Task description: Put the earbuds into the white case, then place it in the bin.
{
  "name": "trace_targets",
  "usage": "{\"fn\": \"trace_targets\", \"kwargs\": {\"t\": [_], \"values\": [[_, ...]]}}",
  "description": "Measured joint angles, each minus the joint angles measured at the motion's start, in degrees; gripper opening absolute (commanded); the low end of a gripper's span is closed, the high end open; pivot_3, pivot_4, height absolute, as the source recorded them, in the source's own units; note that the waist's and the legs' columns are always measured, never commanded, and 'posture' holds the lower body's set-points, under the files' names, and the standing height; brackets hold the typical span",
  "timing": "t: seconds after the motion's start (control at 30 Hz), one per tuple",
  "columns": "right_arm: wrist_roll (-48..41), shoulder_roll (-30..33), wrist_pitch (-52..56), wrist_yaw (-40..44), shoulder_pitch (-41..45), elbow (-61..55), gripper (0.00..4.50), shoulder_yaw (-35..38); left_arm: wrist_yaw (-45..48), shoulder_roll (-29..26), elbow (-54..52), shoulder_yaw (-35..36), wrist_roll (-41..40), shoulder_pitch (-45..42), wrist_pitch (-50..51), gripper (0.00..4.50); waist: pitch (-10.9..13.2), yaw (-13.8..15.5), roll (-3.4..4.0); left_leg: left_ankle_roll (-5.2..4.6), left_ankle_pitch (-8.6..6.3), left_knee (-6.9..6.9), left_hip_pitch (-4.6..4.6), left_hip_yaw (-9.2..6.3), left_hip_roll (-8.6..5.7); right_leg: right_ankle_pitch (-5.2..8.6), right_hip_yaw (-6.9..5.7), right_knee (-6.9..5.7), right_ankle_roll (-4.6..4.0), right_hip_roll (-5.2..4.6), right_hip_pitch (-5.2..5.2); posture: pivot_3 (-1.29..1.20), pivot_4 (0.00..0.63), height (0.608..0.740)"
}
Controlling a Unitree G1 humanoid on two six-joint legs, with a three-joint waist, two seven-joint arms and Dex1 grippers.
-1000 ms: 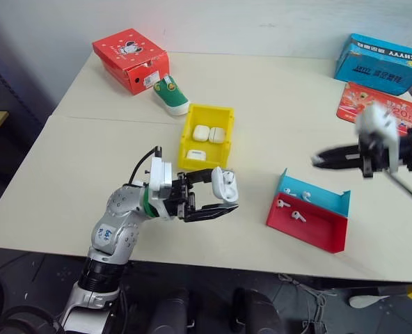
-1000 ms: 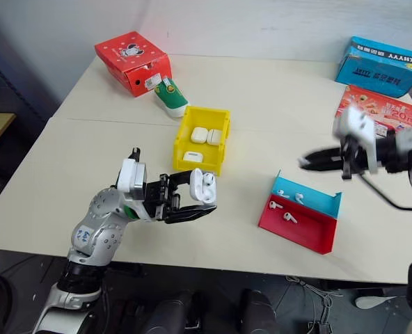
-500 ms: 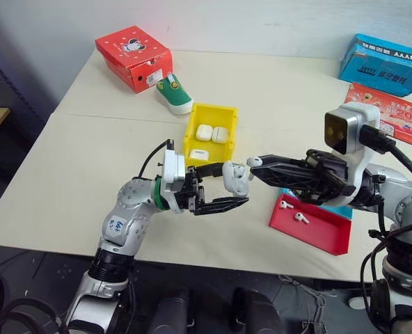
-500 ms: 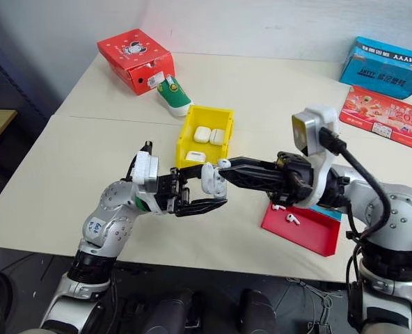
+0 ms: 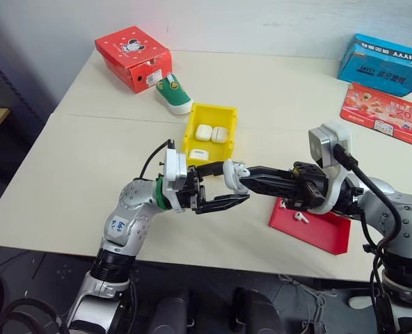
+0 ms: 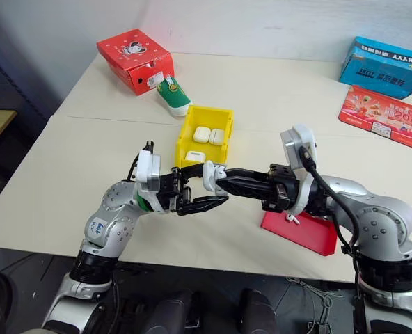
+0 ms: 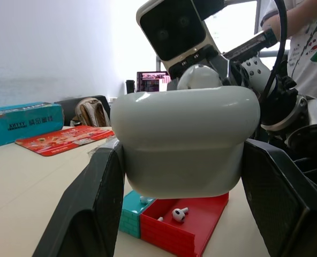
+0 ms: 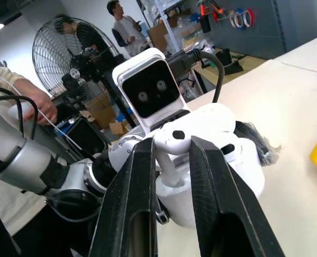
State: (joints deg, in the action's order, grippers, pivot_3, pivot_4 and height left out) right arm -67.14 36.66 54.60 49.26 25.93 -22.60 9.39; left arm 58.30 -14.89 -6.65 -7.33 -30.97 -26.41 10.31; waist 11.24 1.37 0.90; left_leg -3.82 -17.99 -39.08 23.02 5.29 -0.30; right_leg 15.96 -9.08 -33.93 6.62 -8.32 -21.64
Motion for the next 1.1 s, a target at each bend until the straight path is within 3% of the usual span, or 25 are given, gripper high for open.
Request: {"fn": "trace_targets", "kwargs": {"t": [0.23, 0.43, 0.6, 0.73, 0.8, 0.93, 1.1], "values": [[4.14, 0.87, -3.66, 2.26, -1.19, -0.10, 0.48, -1.66, -0.64, 0.24, 0.25, -0.12, 0.30, 0.01, 1.19, 2.79, 0.00, 0.07, 0.00, 0.00, 0.00, 0.00, 0.00, -0.01, -0.01, 0.00, 0.00, 0.01, 0.01, -0.03, 0.00, 0.00, 0.150, 0.740], [9.28, 2.51, -8.48, 4.81, -2.75, -1.16, 2.42, -2.92, -1.24, 0.24, 0.71, 0.36, 0.96, 0.16, 1.87, 2.79, 0.00, 0.04, -0.01, 0.00, 0.00, 0.00, 0.00, -0.01, 0.00, 0.00, 0.00, 0.02, 0.01, -0.04, 0.00, 0.00, 0.150, 0.740], [6.81, 6.55, -5.91, 5.85, -6.65, -2.06, 4.06, -1.35, -1.11, 0.05, 0.29, 0.85, 0.88, -0.20, 1.70, 2.79, 0.00, 0.37, -0.03, -0.03, -0.01, 0.00, 0.03, -0.06, -0.02, -0.02, -0.02, 0.07, 0.03, -0.15, 0.01, 0.00, 0.150, 0.740], [2.69, 12.89, -2.74, 7.77, -11.59, -2.22, 4.06, 4.52, -1.60, -4.93, -1.42, 0.53, 3.47, -0.28, 2.71, 2.79, 0.00, 0.15, -0.03, -0.07, -0.04, 0.00, 0.04, -0.03, -0.01, -0.02, -0.01, 0.11, 0.03, -0.19, 0.02, 0.00, 0.150, 0.740], [3.06, 14.90, -3.28, 8.08, -11.90, -2.25, 3.64, 6.98, -2.52, -9.03, -2.32, -0.95, 6.95, -0.36, 5.03, 2.79, 0.00, -0.12, -0.03, -0.04, -0.05, 0.01, -0.01, 0.02, 0.03, -0.02, 0.02, 0.10, 0.03, -0.15, 0.02, 0.00, 0.150, 0.740], [6.64, 14.14, -6.18, 7.07, -7.95, -2.98, 2.36, 5.22, -5.38, -12.56, -3.21, -4.22, 12.77, -1.62, 10.38, 2.79, 0.02, 0.00, -0.02, -0.01, -0.04, 0.01, 0.01, 0.01, 0.06, -0.02, 0.05, 0.06, 0.03, -0.18, -0.05, 0.00, 0.150, 0.740], [15.19, 9.87, -11.34, 5.70, 1.05, -7.39, 0.56, -5.61, -7.88, -11.22, -4.65, -7.47, 15.72, -6.35, 15.15, 2.79, 0.00, 0.11, -0.04, 0.06, -0.05, 0.02, 0.04, -0.05, 0.06, -0.02, 0.04, 0.01, 0.04, -0.19, -0.10, 0.00, 0.150, 0.740]]}}
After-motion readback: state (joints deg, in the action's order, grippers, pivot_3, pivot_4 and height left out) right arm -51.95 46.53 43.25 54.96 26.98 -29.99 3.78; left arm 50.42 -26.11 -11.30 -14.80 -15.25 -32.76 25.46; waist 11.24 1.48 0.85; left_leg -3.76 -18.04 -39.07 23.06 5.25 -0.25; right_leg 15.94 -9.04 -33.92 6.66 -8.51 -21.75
